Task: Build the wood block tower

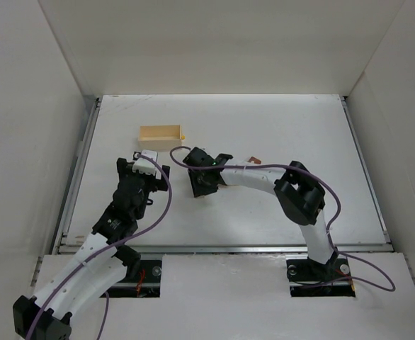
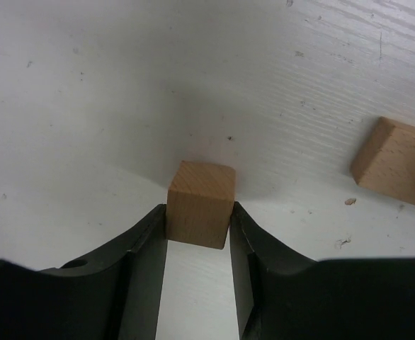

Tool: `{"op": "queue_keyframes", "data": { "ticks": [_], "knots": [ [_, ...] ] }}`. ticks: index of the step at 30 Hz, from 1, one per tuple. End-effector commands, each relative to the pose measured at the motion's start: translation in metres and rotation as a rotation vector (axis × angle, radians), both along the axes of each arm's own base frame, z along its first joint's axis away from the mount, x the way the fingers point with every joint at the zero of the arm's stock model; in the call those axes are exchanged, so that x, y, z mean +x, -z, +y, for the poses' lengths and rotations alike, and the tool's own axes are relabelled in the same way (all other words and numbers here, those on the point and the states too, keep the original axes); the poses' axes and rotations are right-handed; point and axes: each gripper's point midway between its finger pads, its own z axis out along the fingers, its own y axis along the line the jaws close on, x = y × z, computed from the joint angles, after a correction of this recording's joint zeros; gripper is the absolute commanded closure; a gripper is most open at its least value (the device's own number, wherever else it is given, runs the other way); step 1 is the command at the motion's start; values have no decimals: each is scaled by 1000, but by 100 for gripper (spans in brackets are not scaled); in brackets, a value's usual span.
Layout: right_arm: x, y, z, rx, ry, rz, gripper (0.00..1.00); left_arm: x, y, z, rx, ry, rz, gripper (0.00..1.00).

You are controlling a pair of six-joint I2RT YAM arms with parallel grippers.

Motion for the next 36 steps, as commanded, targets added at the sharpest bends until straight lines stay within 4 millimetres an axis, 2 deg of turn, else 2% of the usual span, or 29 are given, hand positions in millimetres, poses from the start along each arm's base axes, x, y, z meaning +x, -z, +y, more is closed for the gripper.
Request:
{"op": "queue_keyframes", "data": {
  "ticks": [1, 2, 3, 5, 7, 11, 13, 14, 15, 16, 17, 18, 19, 20, 21, 22, 23, 24, 25, 26, 27, 28, 29, 31, 32, 33, 34, 35, 36],
  "knots": [
    [5, -23, 19, 73, -33, -24, 72, 0, -18, -1, -43, -1, -58, 1],
    [3, -19, 20, 69, -47, -13, 65, 0, -17, -3, -45, 10, -57, 1],
    [2, -19, 21, 75, -53, -4, 52, 0, -22, -3, -39, 11, -66, 1],
    [2, -23, 21, 79, -62, -13, 42, 0, -22, -5, -31, 24, -66, 1],
    [7, -41, 22, 100, -53, -52, 32, -1, -19, -6, -18, 38, -57, 1],
    [11, -77, 11, 101, -26, -111, 24, -1, -24, -8, 17, 65, -68, 1],
    [18, -108, -2, 107, 10, -167, 24, -2, -31, -13, 62, 115, -76, 1],
    [28, -122, -14, 109, 46, -193, 24, -2, -36, -16, 76, 136, -90, 1],
    [28, -146, -29, 120, 68, -222, 24, -3, -48, -18, 86, 158, -107, 1],
    [31, -160, -39, 131, 99, -241, 23, -5, -54, -26, 100, 211, -119, 1],
    [41, -174, -58, 127, 150, -274, 23, -7, -57, -30, 126, 245, -121, 1],
    [44, -189, -72, 134, 180, -300, 23, -7, -69, -33, 175, 282, -158, 1],
    [42, -217, -91, 162, 212, -342, 21, -10, -71, -38, 206, 327, -164, 1],
    [45, -232, -107, 165, 252, -378, 21, -18, -61, -57, 247, 466, -138, 1],
    [52, -237, -129, 162, 302, -396, 21, -24, -53, -68, 299, 564, -114, 1],
    [51, -244, -145, 152, 321, -413, 19, -30, -59, -78, 379, 661, -131, 1],
    [47, -263, -161, 182, 341, -453, 19, -36, -43, -96, 387, 792, -66, 1],
    [51, -268, -183, 163, 382, -480, 18, -42, -24, -99, 403, 848, 34, 1],
    [49, -261, -199, 134, 412, -477, 18, -40, -30, -105, 407, 880, 62, 1],
    [44, -270, -212, 141, 424, -502, 17, -34, -4, -115, 430, 931, 180, 2],
    [43, -270, -223, 129, 437, -510, 15, -39, 11, -116, 441, 973, 273, 4],
    [44, -261, -240, 106, 476, -500, 14, -39, 20, -118, 463, 1006, 321, 7],
    [41, -265, -251, 103, 490, -516, 14, -37, 18, -123, 491, 1043, 331, 7],
    [41, -260, -269, 93, 521, -509, 14, -38, 47, -126, 560, 1107, 452, 7],
    [40, -253, -276, 72, 527, -500, 14, -31, 42, -128, 568, 1102, 472, 7],
    [39, -252, -280, 68, 526, -499, 14, -28, 63, -132, 591, 1124, 561, 7],
    [37, -252, -285, 67, 536, -502, 14, -29, 71, -130, 601, 1126, 630, 10],
    [40, -248, -290, 58, 540, -498, 14, -26, 75, -131, 602, 1131, 662, 12],
    [39, -249, -293, 63, 550, -509, 14, -20, 70, -138, 596, 1138, 660, 14]
  ]
}}
